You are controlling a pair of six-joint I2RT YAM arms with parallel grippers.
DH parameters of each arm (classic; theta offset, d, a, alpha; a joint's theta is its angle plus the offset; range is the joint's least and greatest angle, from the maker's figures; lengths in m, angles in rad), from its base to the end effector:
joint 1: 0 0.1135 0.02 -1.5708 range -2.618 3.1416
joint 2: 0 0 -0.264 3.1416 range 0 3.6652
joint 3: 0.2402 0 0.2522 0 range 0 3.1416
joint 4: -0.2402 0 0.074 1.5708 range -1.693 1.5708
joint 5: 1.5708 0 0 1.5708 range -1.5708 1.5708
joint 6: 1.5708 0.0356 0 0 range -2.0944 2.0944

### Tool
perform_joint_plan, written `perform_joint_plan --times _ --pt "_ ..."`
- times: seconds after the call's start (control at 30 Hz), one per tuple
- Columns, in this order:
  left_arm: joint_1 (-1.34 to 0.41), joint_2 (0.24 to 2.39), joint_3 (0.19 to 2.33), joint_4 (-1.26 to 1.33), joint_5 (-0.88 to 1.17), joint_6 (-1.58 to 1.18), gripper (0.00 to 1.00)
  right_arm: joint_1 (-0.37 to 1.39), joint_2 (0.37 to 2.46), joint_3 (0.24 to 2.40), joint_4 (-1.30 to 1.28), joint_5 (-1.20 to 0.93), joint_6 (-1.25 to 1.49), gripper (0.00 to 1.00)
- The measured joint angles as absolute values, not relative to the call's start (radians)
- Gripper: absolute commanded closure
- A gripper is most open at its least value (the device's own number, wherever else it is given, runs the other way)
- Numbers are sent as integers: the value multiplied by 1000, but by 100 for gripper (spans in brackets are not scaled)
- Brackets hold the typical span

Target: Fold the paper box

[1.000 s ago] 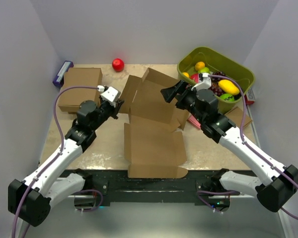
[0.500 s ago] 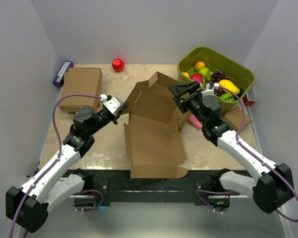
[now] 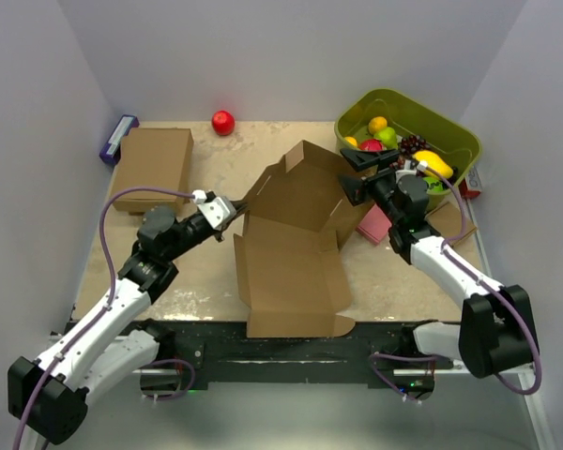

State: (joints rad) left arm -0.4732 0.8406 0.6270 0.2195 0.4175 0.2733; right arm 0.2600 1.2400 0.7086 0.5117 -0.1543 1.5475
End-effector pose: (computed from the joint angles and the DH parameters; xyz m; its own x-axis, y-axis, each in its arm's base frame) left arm 0.1737 -0.1052 0.3175 0.2149 0.1672 -0.9622 0.7472 0.6062 0.2722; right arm 0.2740 0.0786 0.2886 -0.4028 0.9150 -0.0203 0.0097 0.0264 0.9996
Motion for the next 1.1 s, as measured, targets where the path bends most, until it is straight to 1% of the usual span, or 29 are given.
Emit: perform_joint_plan --times 0.2,0.4,0.5,0.7,0.73,0.87,1.0,1.1 --pt "-482 819 619 221 425 292 100 231 1314 706 545 -187 1602 4" --pt "-488 809 611 222 432 305 100 217 1330 727 526 -184 1608 5" --pt "-491 809 609 221 432 308 100 216 1343 752 522 -183 1608 7" --pt "-495 809 609 221 432 308 100 215 1359 775 482 -182 1584 18" --pt "-495 809 609 221 432 307 100 215 1357 775 474 -180 1575 22" --pt "-499 807 609 222 432 307 100 215 1346 775 448 -175 1550 30" --pt "-500 805 609 222 432 307 100 215 1332 771 442 -176 1538 34" --pt "-500 805 609 222 431 307 100 215 1308 746 447 -176 1534 40"
